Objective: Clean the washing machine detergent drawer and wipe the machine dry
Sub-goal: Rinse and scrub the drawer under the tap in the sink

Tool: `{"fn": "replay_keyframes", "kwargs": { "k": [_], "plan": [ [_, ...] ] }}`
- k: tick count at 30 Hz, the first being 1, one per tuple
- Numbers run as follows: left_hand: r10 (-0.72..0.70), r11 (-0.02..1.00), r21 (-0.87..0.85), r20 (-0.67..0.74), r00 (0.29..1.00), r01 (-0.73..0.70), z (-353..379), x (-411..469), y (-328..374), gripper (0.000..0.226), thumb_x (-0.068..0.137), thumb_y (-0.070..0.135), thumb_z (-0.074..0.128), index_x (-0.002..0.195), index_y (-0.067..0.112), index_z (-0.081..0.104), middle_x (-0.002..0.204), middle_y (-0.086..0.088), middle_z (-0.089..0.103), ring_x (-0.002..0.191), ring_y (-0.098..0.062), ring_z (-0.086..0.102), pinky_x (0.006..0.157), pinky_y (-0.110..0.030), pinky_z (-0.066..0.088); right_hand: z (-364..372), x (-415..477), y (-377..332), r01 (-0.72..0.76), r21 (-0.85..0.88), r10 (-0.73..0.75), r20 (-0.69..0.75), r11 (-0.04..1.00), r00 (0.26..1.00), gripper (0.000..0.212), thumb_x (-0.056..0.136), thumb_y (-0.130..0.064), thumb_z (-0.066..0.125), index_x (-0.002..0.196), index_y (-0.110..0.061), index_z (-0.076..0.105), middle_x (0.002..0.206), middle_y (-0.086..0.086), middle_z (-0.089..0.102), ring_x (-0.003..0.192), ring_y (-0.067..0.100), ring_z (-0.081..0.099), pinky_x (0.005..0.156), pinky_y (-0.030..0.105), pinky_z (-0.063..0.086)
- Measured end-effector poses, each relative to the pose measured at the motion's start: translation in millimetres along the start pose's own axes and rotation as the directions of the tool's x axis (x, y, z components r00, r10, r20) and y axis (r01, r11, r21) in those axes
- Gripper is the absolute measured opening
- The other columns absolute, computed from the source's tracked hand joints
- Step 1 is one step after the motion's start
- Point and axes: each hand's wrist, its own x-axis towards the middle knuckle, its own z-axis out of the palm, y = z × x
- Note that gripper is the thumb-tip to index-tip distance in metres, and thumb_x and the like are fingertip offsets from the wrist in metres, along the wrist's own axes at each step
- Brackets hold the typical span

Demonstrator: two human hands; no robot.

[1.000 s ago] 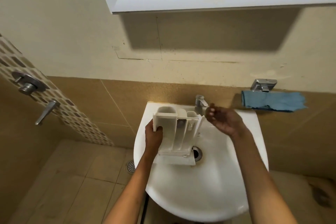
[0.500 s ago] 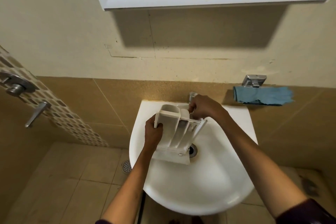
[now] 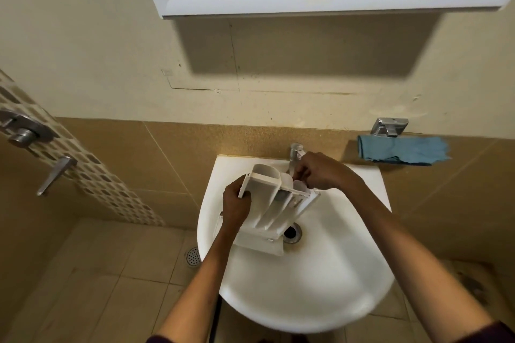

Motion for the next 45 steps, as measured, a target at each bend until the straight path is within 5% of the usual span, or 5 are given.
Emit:
{"fn": "replay_keyframes", "kwargs": {
  "k": [17,23,31,36,45],
  "plan": [
    [0.150,0.963,0.200,0.162,0.975,-0.181,10.5,19.4,30.1,0.044,0.083,-0.014,0.041,0.118,0.003,0.063,0.112,-0.019,0.066,0.106,-0.032,0.060,0.069,-0.017,0.039,16.7,-20.9,31.1,0.146,0.515,-0.097,-0.119,0.845,0.988,0.058,0.091,-0.019,0.058,0.142,-0.025,0.031,0.134,0.000,0.049,0.124,0.016,0.047,0.103,0.036,0.042],
    [0.222,0.876,0.353,0.308,0.925,-0.328,27.5,29.4,46.1,0.051,0.076,-0.010,0.048,0.119,0.012,0.065,0.113,-0.012,0.068,0.105,-0.029,0.061,0.084,-0.033,0.050,37.4,-18.8,27.8,0.135,0.369,0.006,-0.357,0.920,0.934,0.078,0.074,-0.027,0.077,0.140,-0.026,0.034,0.131,0.001,0.053,0.112,0.019,0.053,0.084,0.024,0.039],
    [0.580,0.605,0.581,0.149,0.801,-0.545,0.7,24.5,33.4,0.075,0.071,0.034,0.078,0.136,0.018,0.045,0.134,-0.012,0.050,0.125,-0.028,0.045,0.103,-0.045,0.036,68.7,-14.7,57.4,0.163,0.904,0.423,-0.337,0.396,0.841,0.045,0.081,-0.006,0.068,0.124,-0.010,0.056,0.109,0.014,0.064,0.088,0.024,0.064,0.065,0.028,0.057],
    [0.115,0.907,0.421,-0.190,0.975,-0.025,-34.1,15.0,7.6,0.092,0.069,0.051,0.074,0.140,0.009,0.035,0.138,-0.017,0.043,0.129,-0.033,0.039,0.105,-0.043,0.033,95.1,-15.1,83.5,-0.015,0.999,0.441,0.030,-0.037,0.897,0.016,0.086,-0.009,0.062,0.101,-0.010,0.062,0.080,0.008,0.067,0.064,0.021,0.063,0.064,0.033,0.052],
    [-0.399,0.887,0.297,0.109,0.910,0.353,-33.7,27.3,-16.5,0.050,0.085,0.053,0.058,0.069,0.007,0.044,0.070,-0.004,0.046,0.066,-0.020,0.047,0.055,-0.027,0.034,121.9,3.1,101.3,-0.475,0.873,0.379,0.478,-0.111,0.792,0.012,0.084,-0.017,0.067,0.082,-0.006,0.062,0.054,0.010,0.062,0.044,0.021,0.062,0.051,0.033,0.057]
  ]
}}
